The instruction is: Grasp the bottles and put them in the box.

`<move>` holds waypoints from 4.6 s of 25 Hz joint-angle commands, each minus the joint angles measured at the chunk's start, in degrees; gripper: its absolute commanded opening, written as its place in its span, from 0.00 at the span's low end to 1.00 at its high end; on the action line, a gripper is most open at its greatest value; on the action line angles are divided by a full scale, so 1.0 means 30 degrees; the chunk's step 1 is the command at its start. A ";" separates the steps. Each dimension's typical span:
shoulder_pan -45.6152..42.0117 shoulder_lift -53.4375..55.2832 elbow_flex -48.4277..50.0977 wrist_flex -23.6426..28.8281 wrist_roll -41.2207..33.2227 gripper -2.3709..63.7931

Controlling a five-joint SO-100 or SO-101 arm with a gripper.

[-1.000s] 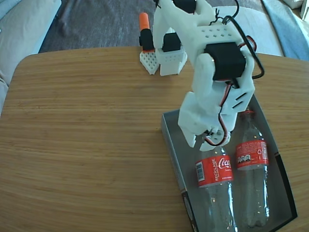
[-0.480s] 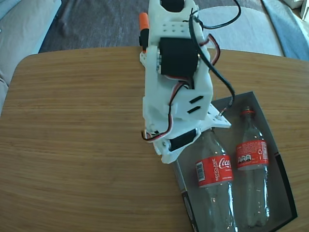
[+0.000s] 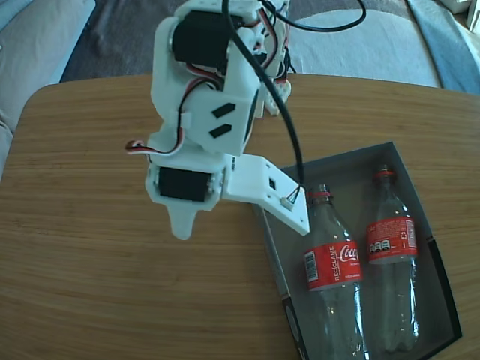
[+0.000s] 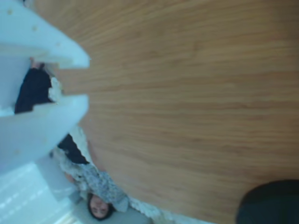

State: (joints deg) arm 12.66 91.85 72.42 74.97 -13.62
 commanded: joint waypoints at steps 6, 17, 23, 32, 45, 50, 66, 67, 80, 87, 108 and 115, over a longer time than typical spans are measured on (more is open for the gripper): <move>0.1582 0.2490 0.0000 -0.0176 0.0088 0.08; 0.1406 0.7148 0.6240 -0.1963 0.0029 0.08; -0.0059 0.8994 0.9111 -0.2197 -0.1084 0.08; -0.2314 1.2334 1.3184 -0.3721 -0.1084 0.08; -0.2783 1.8164 1.9277 -0.3721 -0.0850 0.08; -0.2783 1.9717 2.1650 -0.3721 -0.0850 0.08; -0.2607 2.4697 2.5488 -0.3457 -0.0850 0.08; -0.2637 2.5107 2.5898 -0.3457 -0.0850 0.08; -0.2607 2.9824 2.8242 -0.3691 -0.0820 0.08; -0.2695 3.1201 2.9268 -0.3604 -0.0820 0.08; -0.2783 3.1289 2.9971 -0.3662 -0.0967 0.08; -0.2783 3.1289 2.9971 -0.3662 -0.0996 0.08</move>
State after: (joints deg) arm 4.57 185.10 162.95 64.42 -16.79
